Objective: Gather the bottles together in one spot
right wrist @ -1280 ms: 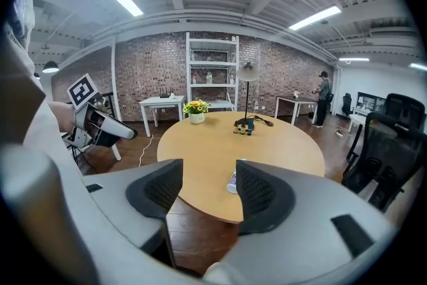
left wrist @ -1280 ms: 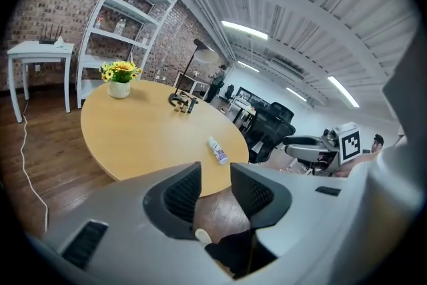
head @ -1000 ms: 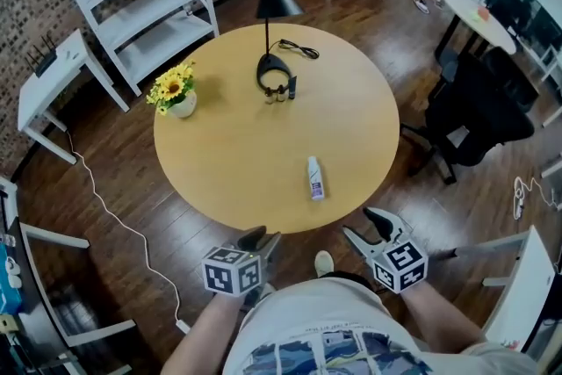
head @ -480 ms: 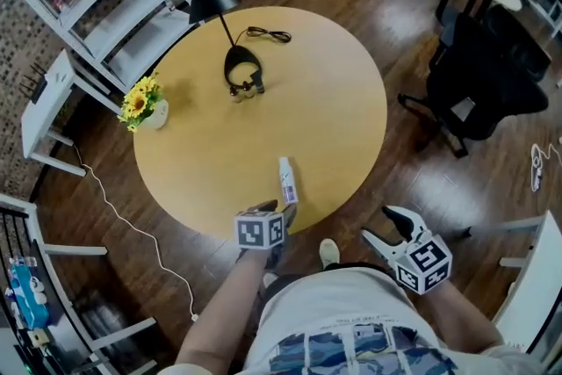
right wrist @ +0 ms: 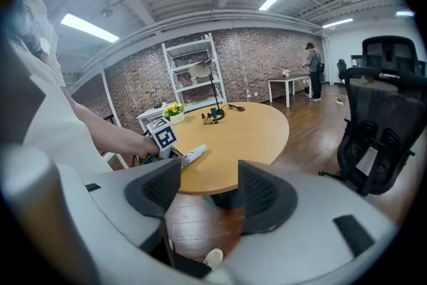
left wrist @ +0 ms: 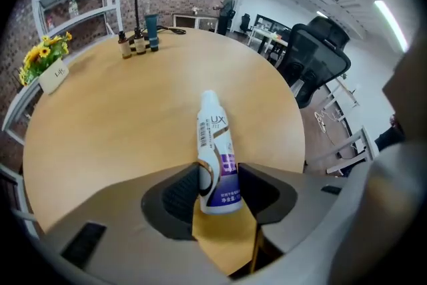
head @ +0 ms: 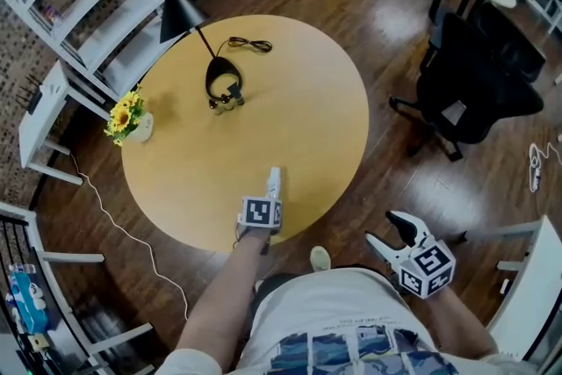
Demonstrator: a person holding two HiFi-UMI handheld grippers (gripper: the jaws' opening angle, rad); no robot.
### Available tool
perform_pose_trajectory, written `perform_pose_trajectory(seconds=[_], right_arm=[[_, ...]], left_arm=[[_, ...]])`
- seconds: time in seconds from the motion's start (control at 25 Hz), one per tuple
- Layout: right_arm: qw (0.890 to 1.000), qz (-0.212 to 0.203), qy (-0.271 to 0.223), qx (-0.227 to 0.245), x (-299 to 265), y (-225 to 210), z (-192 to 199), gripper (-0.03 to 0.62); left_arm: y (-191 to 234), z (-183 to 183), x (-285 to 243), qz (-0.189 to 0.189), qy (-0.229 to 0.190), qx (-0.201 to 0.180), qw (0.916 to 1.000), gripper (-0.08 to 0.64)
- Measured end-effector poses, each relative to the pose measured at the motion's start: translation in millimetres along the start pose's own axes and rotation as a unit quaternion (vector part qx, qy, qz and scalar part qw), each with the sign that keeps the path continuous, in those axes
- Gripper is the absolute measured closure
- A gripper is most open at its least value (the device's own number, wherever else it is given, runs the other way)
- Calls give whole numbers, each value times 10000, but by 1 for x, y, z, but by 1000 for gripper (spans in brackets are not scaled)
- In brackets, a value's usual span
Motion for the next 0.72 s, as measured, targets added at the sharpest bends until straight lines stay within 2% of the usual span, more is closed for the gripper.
perform_pose_trajectory(seconds=[0.12,0.24,0.32,0.4,0.52,0.72], right_arm=[[9998,-177,-87,34,-6,-5,-5,301],[9979,-609,-179,-98,-22,-1,-13,305],[9942,-1006,-260,-289,-40,10,-24,325],[9874,-1456,-311,-542,-61,29,-40,327],[9700,-2225,-326,-919,-89,70,-69,322],[9302,-3355,-382,-1441,-123,154,-120,322]], left_arm=[[-13,0,17,312,-525,242,9978,371],[-26,7,52,657,-1139,341,9907,373],[-34,14,82,933,-1561,290,9829,373],[-40,19,120,1193,-2061,98,9712,374],[-49,31,182,1379,-2733,-333,9514,373],[-40,60,262,1347,-3453,-980,9236,373]])
Point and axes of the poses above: the fingertips, and each gripper's own axes: x backward along the fingers, y to its left, z out of its underside, the point moved 5 cm from there along x, backward along the fingers, and after that the axes turned 1 degree about -z, right-handed, at the moved point
